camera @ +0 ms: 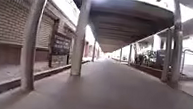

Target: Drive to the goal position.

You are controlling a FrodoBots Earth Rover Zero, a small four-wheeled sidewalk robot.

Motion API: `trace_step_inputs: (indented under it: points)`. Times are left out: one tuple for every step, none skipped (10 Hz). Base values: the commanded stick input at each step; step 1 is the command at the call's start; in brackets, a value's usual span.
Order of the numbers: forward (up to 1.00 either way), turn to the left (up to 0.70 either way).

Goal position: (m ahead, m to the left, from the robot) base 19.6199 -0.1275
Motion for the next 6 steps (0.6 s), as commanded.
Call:
trace_step_inputs:
  points:
    - [0.7, -0.15]
    - [0.7, 0.0]
    - [0.7, 0.0]
    - [0.7, 0.0]
    - [0.7, 0.0]
    - [0.7, 0.0]
